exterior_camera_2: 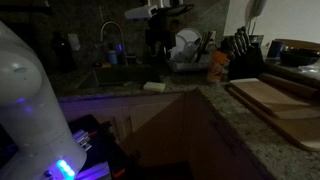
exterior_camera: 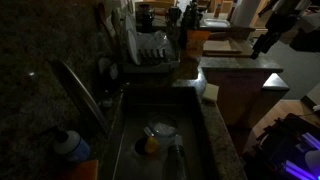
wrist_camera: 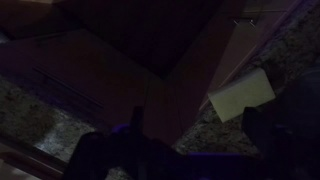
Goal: Move the yellow sponge to the right side of the counter, scrub the countertop with the sponge
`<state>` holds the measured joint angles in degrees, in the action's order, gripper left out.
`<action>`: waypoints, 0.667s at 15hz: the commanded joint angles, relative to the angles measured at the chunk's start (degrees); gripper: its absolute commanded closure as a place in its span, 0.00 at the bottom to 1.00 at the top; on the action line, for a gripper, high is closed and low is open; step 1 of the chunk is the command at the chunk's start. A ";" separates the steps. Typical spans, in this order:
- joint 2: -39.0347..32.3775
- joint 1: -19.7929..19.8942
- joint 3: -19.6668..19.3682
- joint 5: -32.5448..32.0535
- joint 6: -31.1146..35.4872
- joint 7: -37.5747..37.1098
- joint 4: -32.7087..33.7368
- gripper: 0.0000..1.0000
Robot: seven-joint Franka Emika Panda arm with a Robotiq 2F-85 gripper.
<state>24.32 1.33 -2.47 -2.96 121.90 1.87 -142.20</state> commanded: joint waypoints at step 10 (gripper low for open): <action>-27.65 -5.41 3.98 14.83 21.62 -3.91 7.57 0.00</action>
<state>5.45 -1.89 -1.62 8.75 135.23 0.20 -138.72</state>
